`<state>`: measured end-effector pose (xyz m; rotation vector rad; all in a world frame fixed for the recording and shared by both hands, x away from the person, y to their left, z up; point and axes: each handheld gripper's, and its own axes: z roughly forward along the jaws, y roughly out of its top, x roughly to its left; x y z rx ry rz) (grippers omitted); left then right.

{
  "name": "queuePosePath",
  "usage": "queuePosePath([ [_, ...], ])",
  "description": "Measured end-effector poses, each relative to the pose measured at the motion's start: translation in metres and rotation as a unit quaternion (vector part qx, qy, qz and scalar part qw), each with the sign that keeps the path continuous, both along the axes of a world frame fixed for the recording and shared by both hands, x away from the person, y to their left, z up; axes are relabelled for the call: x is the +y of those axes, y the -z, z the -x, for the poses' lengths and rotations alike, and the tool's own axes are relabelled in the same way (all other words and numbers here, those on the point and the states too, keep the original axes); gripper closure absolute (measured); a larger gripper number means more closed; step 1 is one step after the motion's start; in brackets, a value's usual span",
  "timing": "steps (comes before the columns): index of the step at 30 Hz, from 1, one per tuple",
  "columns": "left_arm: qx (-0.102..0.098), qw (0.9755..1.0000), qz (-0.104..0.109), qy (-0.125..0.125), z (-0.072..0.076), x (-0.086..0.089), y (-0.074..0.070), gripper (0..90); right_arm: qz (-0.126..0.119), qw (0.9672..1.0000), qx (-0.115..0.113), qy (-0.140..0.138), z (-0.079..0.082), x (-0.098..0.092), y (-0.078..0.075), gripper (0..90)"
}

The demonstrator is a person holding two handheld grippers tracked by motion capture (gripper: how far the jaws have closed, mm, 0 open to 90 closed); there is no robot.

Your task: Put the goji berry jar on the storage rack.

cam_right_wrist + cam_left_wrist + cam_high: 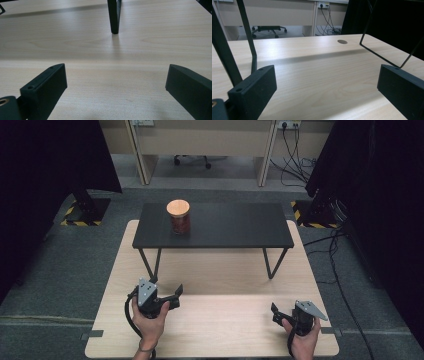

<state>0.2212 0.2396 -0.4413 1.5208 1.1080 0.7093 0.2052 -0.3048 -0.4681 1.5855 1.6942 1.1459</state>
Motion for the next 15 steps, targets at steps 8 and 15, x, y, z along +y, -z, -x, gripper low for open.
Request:
queuePosePath([
  [8, 0.011, 0.9999, 0.001, 0.002, 0.013, 0.005, 0.014, 1.6, 0.001, 1.0, -0.001, 0.001, 0.0, 0.001, 0.0, 3.7],
  [15, 0.031, 0.9995, 0.001, 0.003, 0.019, 0.011, 0.026, 1.6, 0.005, 1.0, -0.002, 0.001, 0.001, 0.002, 0.0, 3.7],
])
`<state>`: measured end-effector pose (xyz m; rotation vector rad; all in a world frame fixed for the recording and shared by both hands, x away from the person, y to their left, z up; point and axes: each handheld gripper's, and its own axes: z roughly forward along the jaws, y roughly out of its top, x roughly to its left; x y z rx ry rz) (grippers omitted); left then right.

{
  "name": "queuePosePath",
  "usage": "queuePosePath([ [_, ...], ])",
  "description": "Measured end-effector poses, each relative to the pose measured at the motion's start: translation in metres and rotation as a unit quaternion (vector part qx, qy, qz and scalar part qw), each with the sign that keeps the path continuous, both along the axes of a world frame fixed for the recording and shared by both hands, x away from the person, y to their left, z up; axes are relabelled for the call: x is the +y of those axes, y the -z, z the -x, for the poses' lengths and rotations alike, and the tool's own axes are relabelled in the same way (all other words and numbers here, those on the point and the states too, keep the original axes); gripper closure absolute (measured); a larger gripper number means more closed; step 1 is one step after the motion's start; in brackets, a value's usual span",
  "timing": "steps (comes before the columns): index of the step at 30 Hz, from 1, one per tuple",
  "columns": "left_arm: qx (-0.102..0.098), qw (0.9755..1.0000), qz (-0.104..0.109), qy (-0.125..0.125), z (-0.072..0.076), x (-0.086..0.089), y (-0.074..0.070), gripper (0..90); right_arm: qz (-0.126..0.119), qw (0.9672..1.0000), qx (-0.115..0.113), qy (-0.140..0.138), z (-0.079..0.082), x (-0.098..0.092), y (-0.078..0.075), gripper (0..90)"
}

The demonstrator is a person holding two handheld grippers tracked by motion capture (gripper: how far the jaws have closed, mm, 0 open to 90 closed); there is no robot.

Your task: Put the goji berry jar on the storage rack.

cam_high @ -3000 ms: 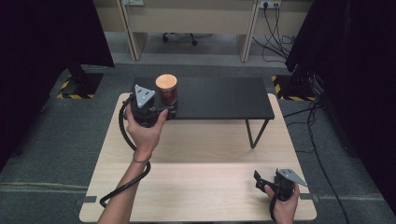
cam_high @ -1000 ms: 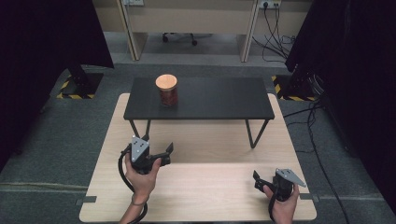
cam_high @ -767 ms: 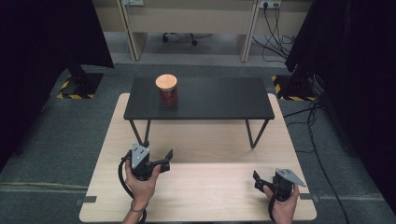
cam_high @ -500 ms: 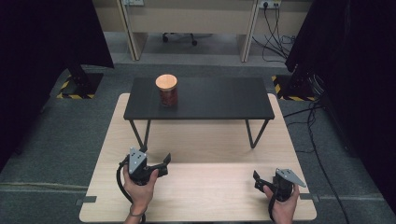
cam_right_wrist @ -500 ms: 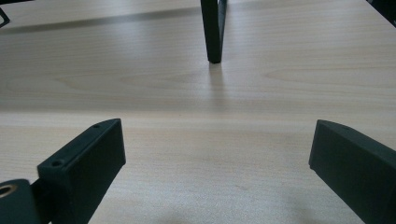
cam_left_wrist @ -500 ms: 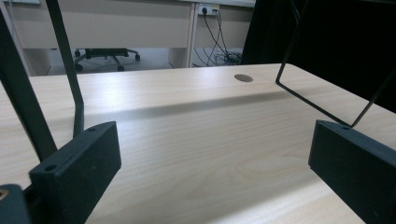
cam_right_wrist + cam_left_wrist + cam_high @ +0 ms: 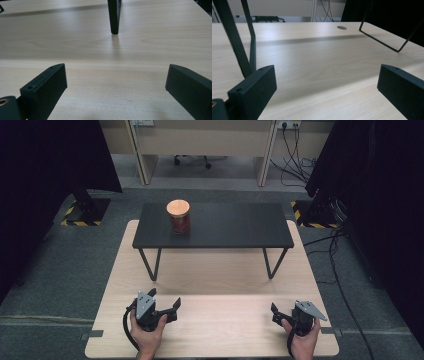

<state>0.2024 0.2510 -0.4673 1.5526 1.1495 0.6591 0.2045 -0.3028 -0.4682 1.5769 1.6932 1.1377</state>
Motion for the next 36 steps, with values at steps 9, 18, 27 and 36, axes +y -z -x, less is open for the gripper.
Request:
queuePosePath([
  [9, 0.016, 0.9997, 0.012, 0.014, 0.002, 0.009, 0.014, 1.1, 0.002, 1.0, -0.001, 0.0, 0.0, 0.001, 0.0, 3.7],
  [18, 0.023, 0.9992, 0.011, 0.032, -0.003, 0.014, 0.027, 0.1, 0.005, 1.0, 0.0, -0.002, 0.0, 0.001, 0.0, 3.7],
  [27, 0.017, 0.9996, 0.014, 0.018, 0.001, 0.013, 0.029, 0.2, 0.007, 1.0, 0.002, -0.004, -0.001, 0.001, -0.001, 3.6],
  [36, 0.019, 0.9997, 0.012, 0.01, 0.002, 0.01, 0.028, 0.1, 0.011, 0.9999, 0.002, -0.004, -0.001, 0.003, -0.001, 3.6],
])
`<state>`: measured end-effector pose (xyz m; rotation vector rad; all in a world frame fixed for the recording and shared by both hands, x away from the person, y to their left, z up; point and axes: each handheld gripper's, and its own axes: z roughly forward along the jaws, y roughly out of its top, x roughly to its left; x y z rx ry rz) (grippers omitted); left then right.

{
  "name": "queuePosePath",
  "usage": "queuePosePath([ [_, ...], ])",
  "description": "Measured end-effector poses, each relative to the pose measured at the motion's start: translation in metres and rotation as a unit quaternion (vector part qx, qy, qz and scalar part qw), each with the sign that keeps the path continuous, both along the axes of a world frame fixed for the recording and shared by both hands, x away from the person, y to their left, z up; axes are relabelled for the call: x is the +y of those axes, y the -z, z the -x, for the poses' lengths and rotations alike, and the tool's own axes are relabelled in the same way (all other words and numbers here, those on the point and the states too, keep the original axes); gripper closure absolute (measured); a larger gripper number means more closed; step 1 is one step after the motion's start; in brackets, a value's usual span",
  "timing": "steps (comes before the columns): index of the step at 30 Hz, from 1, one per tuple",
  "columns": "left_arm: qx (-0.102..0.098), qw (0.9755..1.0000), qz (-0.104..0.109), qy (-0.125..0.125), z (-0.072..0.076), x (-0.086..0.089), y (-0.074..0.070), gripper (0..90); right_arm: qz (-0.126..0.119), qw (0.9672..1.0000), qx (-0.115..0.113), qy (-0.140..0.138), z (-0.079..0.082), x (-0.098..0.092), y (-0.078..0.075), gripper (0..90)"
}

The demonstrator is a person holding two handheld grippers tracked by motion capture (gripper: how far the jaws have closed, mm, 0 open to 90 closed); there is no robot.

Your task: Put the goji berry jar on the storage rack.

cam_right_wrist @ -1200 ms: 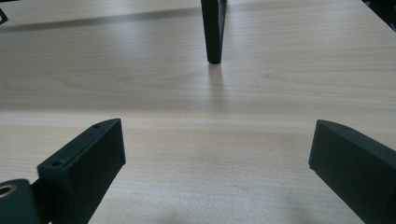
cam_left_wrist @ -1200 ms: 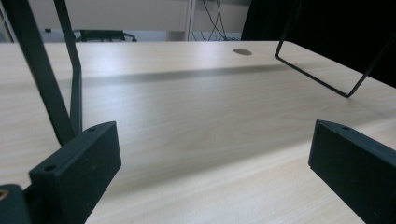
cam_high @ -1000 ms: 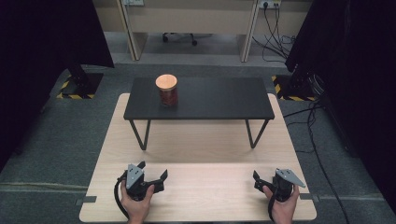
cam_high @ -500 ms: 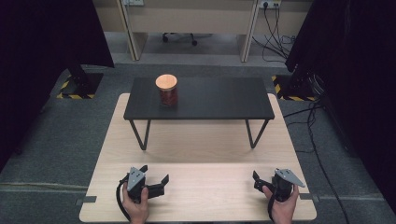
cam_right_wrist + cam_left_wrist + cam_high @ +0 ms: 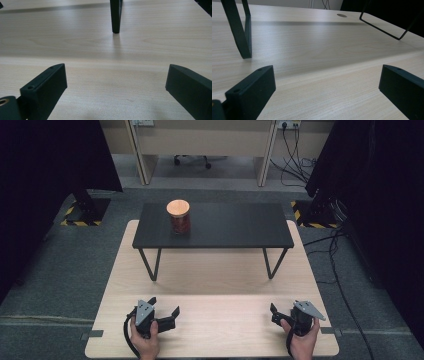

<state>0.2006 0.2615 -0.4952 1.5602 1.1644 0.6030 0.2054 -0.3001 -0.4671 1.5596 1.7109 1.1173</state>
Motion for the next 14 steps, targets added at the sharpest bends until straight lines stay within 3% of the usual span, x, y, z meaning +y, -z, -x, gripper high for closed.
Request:
queuePosePath([
  [14, 0.0, 1.0, -0.001, 0.0, -0.0001, -0.0013, -0.0002, 0.1, 0.002, 1.0, 0.0, -0.001, -0.0003, 0.0004, -0.0002, 3.6],
])
